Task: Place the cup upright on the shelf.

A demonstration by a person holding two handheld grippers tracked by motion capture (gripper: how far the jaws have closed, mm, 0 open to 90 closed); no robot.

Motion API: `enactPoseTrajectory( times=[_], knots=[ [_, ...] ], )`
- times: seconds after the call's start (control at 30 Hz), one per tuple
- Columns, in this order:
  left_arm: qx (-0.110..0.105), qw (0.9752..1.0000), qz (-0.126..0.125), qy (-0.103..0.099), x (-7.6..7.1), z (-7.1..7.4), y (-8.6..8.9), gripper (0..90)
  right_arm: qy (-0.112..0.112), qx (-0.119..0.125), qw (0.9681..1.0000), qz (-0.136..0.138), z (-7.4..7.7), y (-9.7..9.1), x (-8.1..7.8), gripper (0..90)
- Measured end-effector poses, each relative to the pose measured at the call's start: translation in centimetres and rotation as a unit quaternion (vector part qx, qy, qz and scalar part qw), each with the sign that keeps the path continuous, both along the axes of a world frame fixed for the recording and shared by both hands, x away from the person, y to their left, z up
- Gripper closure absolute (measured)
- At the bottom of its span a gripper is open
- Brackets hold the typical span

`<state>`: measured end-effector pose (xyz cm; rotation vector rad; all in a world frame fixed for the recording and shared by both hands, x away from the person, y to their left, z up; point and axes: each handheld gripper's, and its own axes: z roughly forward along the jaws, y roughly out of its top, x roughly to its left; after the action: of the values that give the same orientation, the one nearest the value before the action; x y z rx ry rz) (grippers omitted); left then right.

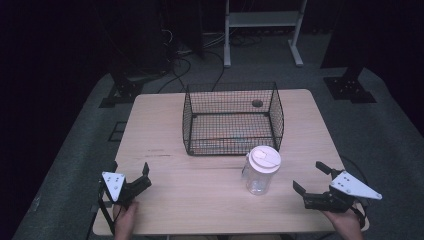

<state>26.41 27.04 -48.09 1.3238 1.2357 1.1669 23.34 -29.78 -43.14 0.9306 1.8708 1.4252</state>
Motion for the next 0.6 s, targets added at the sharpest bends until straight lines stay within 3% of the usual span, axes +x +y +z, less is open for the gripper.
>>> enactPoseTrajectory(
  times=[0.6],
  knots=[
    [-0.001,1.0000,-0.001,0.000,0.0,0.0,0.1,0.0,-0.014,-0.022,0.9991,0.034,1.2,3.4,-0.5,0.5]
  ],
)
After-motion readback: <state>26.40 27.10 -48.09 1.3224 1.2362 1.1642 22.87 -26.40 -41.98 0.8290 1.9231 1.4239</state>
